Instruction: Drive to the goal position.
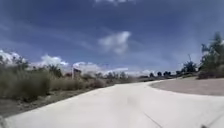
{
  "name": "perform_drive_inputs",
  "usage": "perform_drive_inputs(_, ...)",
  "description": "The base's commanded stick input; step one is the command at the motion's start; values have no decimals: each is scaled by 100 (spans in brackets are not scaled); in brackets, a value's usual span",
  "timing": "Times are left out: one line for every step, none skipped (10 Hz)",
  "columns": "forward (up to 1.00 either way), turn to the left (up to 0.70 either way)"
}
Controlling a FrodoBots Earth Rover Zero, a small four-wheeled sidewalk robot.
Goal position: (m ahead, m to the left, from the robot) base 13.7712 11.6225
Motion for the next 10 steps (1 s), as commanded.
perform_drive_inputs(85,4)
perform_drive_inputs(85,4)
perform_drive_inputs(85,4)
perform_drive_inputs(85,4)
perform_drive_inputs(85,4)
perform_drive_inputs(85,4)
perform_drive_inputs(85,4)
perform_drive_inputs(85,4)
perform_drive_inputs(85,4)
perform_drive_inputs(85,4)
